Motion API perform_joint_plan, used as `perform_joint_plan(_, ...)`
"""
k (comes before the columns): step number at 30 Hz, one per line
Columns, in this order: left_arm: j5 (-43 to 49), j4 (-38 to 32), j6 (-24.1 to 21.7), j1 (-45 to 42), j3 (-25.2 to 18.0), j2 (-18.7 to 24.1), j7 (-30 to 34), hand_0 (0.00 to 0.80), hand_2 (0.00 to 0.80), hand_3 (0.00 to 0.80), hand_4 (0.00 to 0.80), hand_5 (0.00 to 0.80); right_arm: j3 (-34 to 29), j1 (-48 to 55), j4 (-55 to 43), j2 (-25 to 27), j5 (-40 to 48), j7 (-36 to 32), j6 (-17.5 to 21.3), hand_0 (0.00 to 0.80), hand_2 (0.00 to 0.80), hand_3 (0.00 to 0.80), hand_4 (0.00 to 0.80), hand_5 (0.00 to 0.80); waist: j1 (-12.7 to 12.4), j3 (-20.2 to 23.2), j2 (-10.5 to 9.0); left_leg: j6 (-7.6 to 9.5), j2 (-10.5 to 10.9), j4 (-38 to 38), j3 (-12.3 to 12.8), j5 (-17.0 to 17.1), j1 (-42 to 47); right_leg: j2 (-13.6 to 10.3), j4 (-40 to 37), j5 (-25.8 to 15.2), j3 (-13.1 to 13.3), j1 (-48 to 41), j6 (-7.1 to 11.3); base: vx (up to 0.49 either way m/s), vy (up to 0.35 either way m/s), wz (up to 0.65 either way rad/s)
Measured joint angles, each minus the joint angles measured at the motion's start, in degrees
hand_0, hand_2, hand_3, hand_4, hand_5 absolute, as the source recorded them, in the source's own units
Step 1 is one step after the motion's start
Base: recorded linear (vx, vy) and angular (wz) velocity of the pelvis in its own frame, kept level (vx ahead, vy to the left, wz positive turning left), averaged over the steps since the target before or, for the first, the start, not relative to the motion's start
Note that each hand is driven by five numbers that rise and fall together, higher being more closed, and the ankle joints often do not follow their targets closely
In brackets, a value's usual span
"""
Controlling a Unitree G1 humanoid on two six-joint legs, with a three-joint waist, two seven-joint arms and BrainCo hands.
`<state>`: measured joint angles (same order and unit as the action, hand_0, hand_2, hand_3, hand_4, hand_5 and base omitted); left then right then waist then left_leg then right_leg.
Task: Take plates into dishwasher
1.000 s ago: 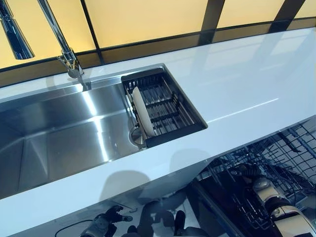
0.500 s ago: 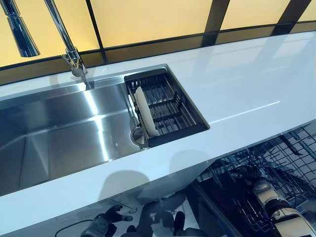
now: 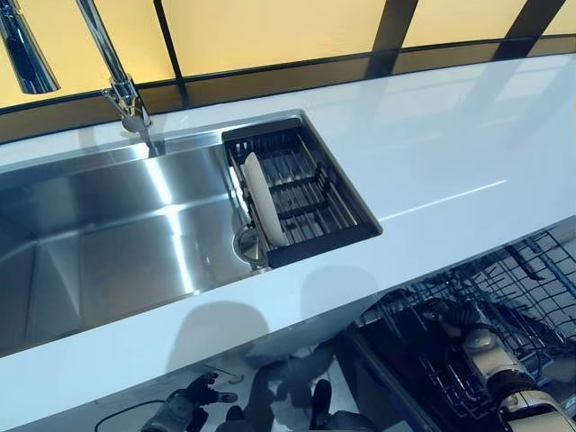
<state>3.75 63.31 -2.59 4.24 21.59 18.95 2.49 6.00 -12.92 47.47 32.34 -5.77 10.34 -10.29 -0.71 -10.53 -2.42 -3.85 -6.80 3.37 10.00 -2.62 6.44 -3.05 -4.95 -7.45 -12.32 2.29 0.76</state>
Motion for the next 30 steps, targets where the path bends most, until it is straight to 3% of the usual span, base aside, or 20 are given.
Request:
perform_joint_plan(26,0.0,-1.7,1.3,-2.5,-2.7,0.0,0.0,0.000,0.000,0.000,0.000,0.000,-8.5,2.1,-14.0,5.2,2.1,-1.5,-3.3,0.000,0.000,0.000,0.000,0.000,1.6,-0.5,-0.79,0.01,0.0,1.4,2.0,0.0,2.1,0.4,-0.1,0.2,1.7,-0.7,0.35,0.006,0.009,-0.03)
perform_joint_plan(30,0.0,-1.7,1.2,-2.8,-2.8,0.0,-0.1,0.000,0.000,0.000,0.000,0.000,-11.5,3.4,-18.0,6.3,7.4,-3.3,-5.6,0.000,0.000,0.000,0.000,0.000,1.6,-0.5,-0.81,-0.01,0.0,1.4,2.5,0.0,2.7,0.5,0.0,0.1,1.9,-0.7,0.14,0.021,0.041,-0.03)
